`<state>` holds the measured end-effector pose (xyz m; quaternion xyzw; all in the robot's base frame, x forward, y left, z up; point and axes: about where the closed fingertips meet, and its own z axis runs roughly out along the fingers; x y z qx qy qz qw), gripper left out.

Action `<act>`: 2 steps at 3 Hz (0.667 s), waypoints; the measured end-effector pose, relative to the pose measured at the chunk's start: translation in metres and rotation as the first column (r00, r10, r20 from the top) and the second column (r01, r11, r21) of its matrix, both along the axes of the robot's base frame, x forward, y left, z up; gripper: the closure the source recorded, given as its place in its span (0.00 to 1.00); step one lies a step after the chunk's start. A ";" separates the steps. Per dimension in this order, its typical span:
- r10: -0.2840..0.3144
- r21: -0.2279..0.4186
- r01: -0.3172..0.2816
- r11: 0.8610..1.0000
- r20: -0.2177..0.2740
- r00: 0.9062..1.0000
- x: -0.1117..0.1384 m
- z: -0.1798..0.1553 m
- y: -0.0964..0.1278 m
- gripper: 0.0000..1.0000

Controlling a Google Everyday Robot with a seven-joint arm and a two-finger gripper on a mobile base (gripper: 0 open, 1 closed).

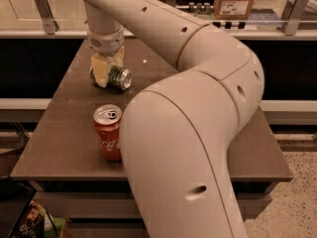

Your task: Place green can upright

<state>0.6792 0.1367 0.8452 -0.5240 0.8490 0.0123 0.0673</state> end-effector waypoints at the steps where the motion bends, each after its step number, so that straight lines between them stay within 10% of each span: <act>1: 0.001 0.006 -0.001 1.000 0.006 1.000 0.003 -0.003 0.003 0.65; 2: 0.001 0.011 -0.002 1.000 0.010 1.000 0.005 -0.005 0.005 0.87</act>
Offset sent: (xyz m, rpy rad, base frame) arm 0.0023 0.0024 -0.0022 0.0056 -0.0053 0.0007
